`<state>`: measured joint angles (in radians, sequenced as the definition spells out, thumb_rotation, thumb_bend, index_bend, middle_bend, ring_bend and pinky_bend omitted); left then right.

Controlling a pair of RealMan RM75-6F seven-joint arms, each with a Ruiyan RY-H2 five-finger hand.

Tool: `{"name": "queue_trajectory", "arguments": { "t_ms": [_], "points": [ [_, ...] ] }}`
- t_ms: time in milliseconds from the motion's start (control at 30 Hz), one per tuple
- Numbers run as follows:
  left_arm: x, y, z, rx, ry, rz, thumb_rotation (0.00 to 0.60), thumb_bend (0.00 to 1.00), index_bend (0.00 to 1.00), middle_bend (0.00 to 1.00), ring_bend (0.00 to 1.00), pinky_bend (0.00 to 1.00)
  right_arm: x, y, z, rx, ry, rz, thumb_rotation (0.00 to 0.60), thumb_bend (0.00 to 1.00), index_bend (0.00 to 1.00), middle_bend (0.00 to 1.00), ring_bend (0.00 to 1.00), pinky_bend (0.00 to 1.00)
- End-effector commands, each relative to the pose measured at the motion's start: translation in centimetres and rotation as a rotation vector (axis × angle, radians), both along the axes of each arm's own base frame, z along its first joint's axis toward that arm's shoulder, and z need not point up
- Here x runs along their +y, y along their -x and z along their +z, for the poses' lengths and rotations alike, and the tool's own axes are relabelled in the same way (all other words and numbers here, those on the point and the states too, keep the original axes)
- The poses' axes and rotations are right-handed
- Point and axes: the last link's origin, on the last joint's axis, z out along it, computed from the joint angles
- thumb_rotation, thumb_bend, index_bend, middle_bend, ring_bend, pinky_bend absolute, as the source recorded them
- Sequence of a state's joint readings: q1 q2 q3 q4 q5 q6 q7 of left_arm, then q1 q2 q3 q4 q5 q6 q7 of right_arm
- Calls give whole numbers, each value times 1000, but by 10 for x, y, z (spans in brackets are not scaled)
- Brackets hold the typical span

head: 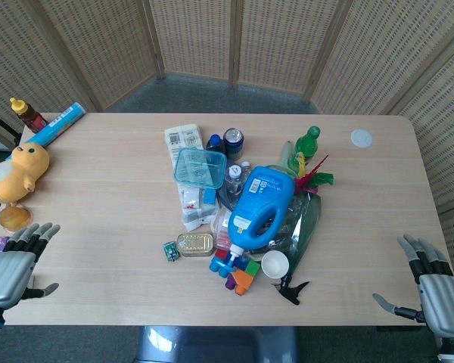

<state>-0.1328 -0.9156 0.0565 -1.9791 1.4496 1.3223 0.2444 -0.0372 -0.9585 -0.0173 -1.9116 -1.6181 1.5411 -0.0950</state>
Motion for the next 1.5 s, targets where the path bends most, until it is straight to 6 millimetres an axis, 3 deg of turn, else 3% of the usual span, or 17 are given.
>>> {"name": "queue_trajectory", "arguments": {
  "t_ms": [33, 233, 367, 633, 867, 1133, 1500],
  "points": [
    [0, 1, -1, 1, 3, 3, 600, 0, 0, 0, 0, 0, 0, 0, 0, 0, -1, 1, 380, 0, 0, 0, 0, 0],
    [3, 6, -7, -7, 23, 28, 600, 0, 0, 0, 0, 0, 1, 0, 1, -2, 7, -5, 385, 0, 0, 0, 0, 0],
    [18, -4, -20, -26, 64, -5, 600, 0, 0, 0, 0, 0, 0, 0, 2, -4, 8, -10, 382, 0, 0, 0, 0, 0],
    [78, -53, -65, -57, 241, -103, 600, 0, 0, 0, 0, 0, 0, 0, 3, -18, 8, -7, 381, 0, 0, 0, 0, 0],
    [115, -102, -105, -58, 375, -172, 600, 0, 0, 0, 0, 0, 0, 0, 6, -26, 12, -6, 383, 0, 0, 0, 0, 0],
    [123, -146, -144, 14, 439, -254, 600, 0, 0, 0, 0, 0, 1, -2, 9, -39, 21, -1, 382, 0, 0, 0, 0, 0],
    [129, -170, -180, 58, 424, -235, 600, 0, 0, 0, 0, 0, 1, 0, 12, -54, 24, -4, 382, 0, 0, 0, 0, 0]
  ]
}}
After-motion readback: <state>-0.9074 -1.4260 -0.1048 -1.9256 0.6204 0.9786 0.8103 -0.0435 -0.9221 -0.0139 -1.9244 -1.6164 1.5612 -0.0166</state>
